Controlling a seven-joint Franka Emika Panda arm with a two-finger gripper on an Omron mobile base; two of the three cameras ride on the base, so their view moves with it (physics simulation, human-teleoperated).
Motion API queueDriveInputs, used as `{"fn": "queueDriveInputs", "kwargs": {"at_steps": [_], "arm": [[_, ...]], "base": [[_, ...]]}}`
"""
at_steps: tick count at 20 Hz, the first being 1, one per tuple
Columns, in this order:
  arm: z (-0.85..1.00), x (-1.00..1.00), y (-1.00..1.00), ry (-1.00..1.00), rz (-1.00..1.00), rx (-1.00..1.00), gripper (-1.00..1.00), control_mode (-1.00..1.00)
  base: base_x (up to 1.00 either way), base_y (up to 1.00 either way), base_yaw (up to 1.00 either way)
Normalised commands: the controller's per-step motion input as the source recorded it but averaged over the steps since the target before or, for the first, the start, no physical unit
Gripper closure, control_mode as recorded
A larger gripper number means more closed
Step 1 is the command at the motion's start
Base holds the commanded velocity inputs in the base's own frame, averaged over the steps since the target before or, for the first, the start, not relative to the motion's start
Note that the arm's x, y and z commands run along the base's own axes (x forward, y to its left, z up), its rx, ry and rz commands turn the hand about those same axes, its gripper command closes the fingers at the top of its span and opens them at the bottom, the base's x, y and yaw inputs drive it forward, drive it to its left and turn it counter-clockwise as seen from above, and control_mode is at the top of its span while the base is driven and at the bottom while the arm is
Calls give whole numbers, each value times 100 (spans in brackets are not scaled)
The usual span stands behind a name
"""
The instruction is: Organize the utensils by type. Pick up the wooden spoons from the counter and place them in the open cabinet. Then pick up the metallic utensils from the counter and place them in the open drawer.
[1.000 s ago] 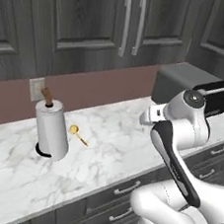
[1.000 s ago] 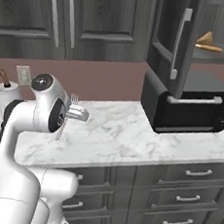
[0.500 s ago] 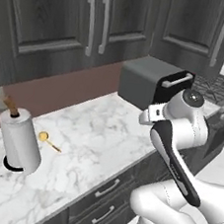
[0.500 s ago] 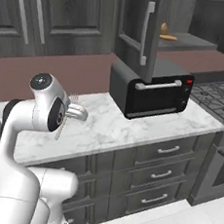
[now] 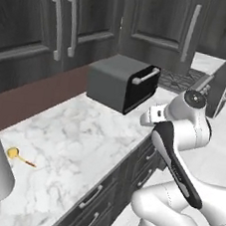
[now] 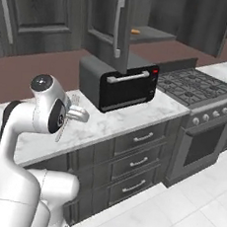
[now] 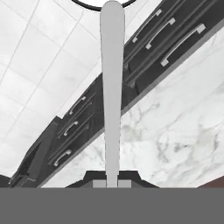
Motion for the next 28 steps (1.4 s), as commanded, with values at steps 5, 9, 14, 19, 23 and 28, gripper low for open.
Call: {"fn": "queueDriveInputs", "kwargs": {"at_steps": [5, 9, 14, 19, 23, 28], "arm": [[0, 0, 0, 0, 0, 0, 100, 100], [0, 0, 0, 0, 0, 0, 100, 100], [0, 0, 0, 0, 0, 0, 100, 100], [0, 0, 0, 0, 0, 0, 100, 100], [0, 0, 0, 0, 0, 0, 100, 100], [0, 0, 0, 0, 0, 0, 100, 100]], "base": [[-33, 0, -39], [-36, 0, -40], [-34, 0, -41], [-29, 0, -40], [-24, 0, -39], [-23, -1, -38]]}}
